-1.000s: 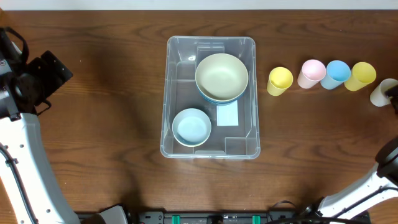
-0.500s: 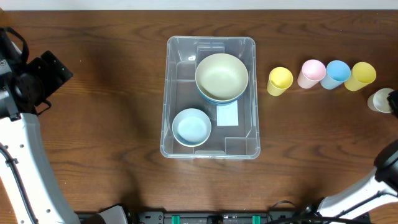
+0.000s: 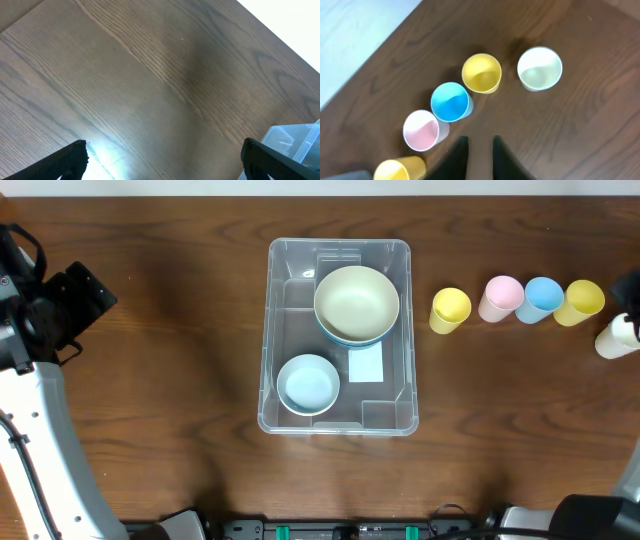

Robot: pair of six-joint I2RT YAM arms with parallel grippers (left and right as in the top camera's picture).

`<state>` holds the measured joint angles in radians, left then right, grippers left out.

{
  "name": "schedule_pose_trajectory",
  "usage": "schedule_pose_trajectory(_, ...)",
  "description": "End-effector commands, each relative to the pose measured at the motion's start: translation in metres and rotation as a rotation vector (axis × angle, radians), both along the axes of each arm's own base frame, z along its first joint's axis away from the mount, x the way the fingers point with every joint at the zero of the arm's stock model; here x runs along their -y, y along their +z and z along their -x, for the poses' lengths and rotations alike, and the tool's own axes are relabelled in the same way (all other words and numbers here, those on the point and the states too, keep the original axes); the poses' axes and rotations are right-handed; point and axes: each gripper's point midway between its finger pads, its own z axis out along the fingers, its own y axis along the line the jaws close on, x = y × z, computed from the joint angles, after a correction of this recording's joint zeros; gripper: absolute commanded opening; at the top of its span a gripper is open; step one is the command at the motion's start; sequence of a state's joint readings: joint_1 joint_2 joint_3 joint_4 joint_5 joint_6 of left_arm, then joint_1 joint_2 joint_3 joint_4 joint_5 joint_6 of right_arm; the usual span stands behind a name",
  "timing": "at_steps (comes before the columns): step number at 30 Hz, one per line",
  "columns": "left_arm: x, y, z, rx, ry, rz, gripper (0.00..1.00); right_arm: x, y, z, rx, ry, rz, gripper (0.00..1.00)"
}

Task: Pack container
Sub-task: 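Grasp the white cup with the right gripper and lift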

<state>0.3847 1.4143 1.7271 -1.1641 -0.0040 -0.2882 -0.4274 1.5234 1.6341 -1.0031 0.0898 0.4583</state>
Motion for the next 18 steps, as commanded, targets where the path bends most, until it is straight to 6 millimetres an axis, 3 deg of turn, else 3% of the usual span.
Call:
schedule_pose_trajectory(1,-0.003,-0.005,0.001,-0.017,0.011,0.001,0.98,0.026,-0.013,0.006,-0.059,-0.082,0.046,0.29)
schedule_pose_trajectory(5,-0.003,-0.005,0.001,-0.017,0.011,0.001,0.98,0.059,-0.044,0.009,-0.117,-0.152,0.009,0.46)
schedule_pose_trajectory(7,-0.003,-0.005,0.001,-0.017,0.011,0.001,0.98,0.078,-0.069,0.013,-0.157,-0.188,-0.040,0.52)
schedule_pose_trajectory(14,-0.003,-0.005,0.001,-0.017,0.011,0.001,0.98,0.114,-0.161,0.022,-0.280,-0.249,-0.222,0.57)
schedule_pose_trajectory(18,-0.003,-0.005,0.001,-0.017,0.011,0.001,0.98,0.120,-0.198,0.013,-0.266,-0.198,-0.312,0.57)
